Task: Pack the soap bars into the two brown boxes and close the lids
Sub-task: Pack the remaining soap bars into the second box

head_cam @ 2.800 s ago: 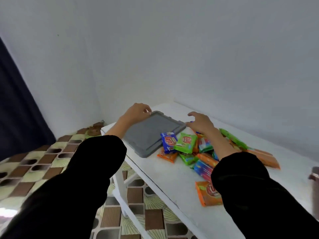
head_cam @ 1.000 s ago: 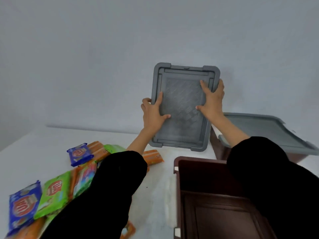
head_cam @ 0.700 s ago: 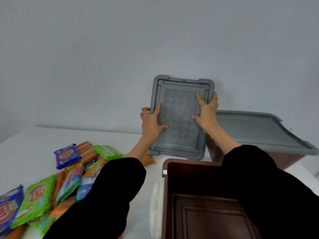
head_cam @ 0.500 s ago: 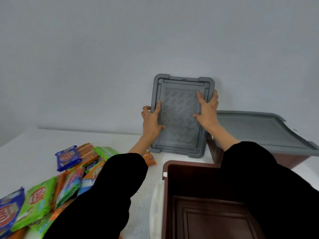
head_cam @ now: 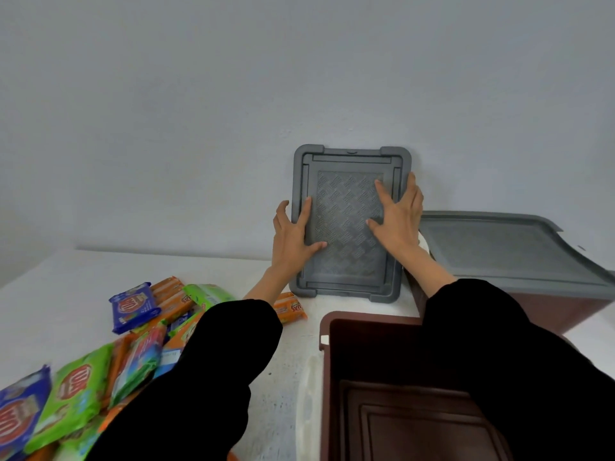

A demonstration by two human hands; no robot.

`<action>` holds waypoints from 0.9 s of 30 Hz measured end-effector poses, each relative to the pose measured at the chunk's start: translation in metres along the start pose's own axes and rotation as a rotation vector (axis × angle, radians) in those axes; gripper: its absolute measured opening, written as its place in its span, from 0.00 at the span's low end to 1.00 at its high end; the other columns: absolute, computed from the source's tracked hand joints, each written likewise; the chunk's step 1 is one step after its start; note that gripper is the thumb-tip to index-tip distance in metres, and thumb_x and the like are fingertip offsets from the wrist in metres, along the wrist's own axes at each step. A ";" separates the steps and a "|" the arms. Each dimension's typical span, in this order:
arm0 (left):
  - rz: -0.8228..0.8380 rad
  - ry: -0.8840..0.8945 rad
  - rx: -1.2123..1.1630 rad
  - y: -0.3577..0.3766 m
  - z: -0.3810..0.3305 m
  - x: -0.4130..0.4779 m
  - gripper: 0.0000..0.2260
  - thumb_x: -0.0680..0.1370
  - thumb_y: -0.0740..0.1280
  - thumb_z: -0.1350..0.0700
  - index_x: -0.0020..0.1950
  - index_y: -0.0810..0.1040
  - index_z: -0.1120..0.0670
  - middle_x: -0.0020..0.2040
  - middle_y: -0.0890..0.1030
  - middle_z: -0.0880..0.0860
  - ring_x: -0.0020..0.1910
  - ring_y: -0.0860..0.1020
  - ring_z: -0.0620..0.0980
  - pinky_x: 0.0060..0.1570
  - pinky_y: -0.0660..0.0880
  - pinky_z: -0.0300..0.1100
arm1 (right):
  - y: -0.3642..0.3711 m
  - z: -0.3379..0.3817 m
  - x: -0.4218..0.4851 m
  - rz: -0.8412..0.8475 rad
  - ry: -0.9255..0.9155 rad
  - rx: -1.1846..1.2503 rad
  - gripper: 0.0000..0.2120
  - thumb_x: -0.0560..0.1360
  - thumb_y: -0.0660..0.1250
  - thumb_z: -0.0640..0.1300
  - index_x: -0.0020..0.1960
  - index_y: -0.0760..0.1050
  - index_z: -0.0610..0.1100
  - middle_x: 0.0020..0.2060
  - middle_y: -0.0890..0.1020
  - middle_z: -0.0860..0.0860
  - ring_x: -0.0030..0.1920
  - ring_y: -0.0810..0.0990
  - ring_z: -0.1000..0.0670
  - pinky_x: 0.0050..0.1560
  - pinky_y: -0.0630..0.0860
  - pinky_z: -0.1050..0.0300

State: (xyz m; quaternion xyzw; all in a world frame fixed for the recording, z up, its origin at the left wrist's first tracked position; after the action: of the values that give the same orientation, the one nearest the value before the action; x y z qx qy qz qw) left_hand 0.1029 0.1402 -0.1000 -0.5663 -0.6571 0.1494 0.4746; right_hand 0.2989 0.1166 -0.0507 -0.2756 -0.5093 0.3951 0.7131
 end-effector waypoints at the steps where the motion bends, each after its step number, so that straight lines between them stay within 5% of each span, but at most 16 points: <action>1: 0.000 0.029 0.008 -0.004 -0.001 0.001 0.42 0.70 0.72 0.45 0.76 0.51 0.47 0.74 0.50 0.61 0.73 0.54 0.60 0.65 0.68 0.51 | -0.004 0.007 -0.001 -0.035 -0.024 0.002 0.34 0.72 0.70 0.45 0.74 0.60 0.50 0.75 0.45 0.36 0.75 0.47 0.36 0.74 0.49 0.44; 5: -0.018 0.116 0.045 -0.043 0.004 0.004 0.35 0.73 0.68 0.43 0.76 0.57 0.50 0.72 0.55 0.63 0.71 0.58 0.61 0.62 0.70 0.53 | -0.005 0.058 -0.007 -0.049 -0.216 0.069 0.27 0.72 0.69 0.42 0.70 0.67 0.49 0.72 0.57 0.39 0.73 0.54 0.39 0.72 0.57 0.47; 9: 0.054 -0.029 0.121 -0.093 0.054 -0.006 0.30 0.76 0.66 0.47 0.75 0.59 0.51 0.70 0.59 0.60 0.70 0.58 0.59 0.64 0.66 0.52 | 0.039 0.123 -0.029 0.293 -0.416 0.184 0.24 0.72 0.69 0.42 0.67 0.70 0.49 0.66 0.65 0.44 0.69 0.59 0.44 0.68 0.63 0.51; 13: 0.265 -0.333 0.193 -0.128 0.138 -0.050 0.30 0.76 0.65 0.47 0.75 0.58 0.51 0.70 0.60 0.62 0.70 0.58 0.61 0.68 0.60 0.53 | 0.102 0.171 -0.074 0.802 -0.528 0.146 0.35 0.69 0.73 0.50 0.72 0.62 0.53 0.68 0.64 0.44 0.70 0.59 0.43 0.69 0.60 0.48; 19: 0.563 -0.744 0.333 -0.148 0.244 -0.159 0.39 0.71 0.63 0.34 0.76 0.55 0.50 0.74 0.57 0.62 0.72 0.59 0.62 0.70 0.61 0.54 | 0.158 0.173 -0.136 1.252 -0.601 -0.222 0.53 0.65 0.76 0.53 0.76 0.41 0.56 0.76 0.51 0.48 0.76 0.52 0.45 0.74 0.54 0.45; 23: 0.511 -0.812 0.255 -0.147 0.248 -0.200 0.41 0.72 0.61 0.33 0.77 0.48 0.49 0.74 0.57 0.63 0.72 0.60 0.63 0.70 0.60 0.54 | 0.163 0.158 -0.144 1.290 -0.635 -0.379 0.54 0.65 0.77 0.48 0.77 0.43 0.51 0.73 0.62 0.48 0.72 0.62 0.45 0.70 0.62 0.51; 27: 0.435 -0.854 0.254 -0.146 0.239 -0.211 0.44 0.67 0.59 0.27 0.75 0.56 0.51 0.72 0.64 0.61 0.70 0.63 0.62 0.69 0.62 0.57 | 0.163 0.171 -0.143 1.108 -0.740 -0.452 0.46 0.67 0.75 0.49 0.76 0.51 0.48 0.68 0.70 0.46 0.67 0.69 0.44 0.67 0.67 0.53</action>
State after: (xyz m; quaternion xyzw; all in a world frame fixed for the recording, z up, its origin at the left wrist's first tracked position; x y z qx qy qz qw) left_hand -0.1940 -0.0111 -0.2097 -0.5162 -0.6361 0.5425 0.1860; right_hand 0.0672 0.0823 -0.1969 -0.4833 -0.5728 0.6525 0.1119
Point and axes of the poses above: each hand's wrist, its own x-axis towards the middle knuckle, its own y-axis out of the palm, z = x × y, the point moved 9 cm from there along x, towards the middle knuckle
